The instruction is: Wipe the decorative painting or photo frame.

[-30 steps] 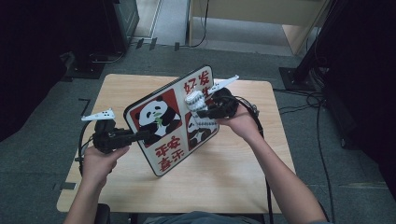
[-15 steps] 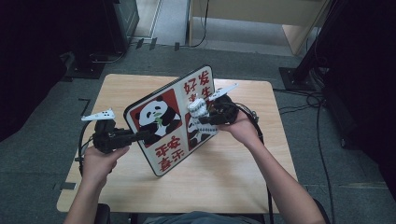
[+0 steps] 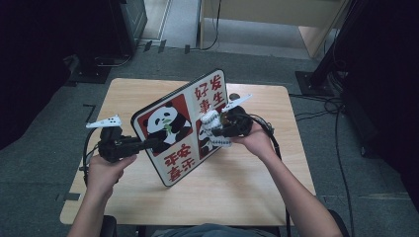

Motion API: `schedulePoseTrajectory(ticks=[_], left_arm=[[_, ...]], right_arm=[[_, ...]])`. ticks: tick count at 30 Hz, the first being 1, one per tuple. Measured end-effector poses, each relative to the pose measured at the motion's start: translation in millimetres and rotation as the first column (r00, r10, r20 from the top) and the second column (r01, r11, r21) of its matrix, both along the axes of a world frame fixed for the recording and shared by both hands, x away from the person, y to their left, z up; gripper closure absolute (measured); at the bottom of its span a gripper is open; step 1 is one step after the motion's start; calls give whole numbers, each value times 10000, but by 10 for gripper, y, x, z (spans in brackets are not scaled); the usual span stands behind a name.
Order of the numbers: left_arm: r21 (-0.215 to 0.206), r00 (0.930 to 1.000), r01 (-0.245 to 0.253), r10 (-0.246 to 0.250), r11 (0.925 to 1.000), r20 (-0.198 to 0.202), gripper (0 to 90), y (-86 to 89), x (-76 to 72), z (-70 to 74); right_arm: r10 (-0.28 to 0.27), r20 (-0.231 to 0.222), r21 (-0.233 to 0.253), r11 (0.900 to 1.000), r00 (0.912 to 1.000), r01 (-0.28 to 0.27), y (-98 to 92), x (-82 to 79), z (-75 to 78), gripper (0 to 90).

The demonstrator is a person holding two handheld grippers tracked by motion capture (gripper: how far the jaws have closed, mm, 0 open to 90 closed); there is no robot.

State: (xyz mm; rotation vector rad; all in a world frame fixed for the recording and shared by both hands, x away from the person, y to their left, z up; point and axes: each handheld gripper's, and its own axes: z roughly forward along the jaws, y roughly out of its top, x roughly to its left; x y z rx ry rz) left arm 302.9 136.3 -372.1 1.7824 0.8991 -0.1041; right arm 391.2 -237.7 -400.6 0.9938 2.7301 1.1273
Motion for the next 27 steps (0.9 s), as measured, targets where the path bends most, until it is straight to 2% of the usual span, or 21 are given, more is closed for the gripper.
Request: schedulePoseTrajectory(ticks=[27], left_arm=[[55, 10000, 4, -4, 10000, 23, 757, -2, -5, 3]], right_arm=[[-302, -577, 40, 9995, 9979, 305, -142, -61, -503, 759]])
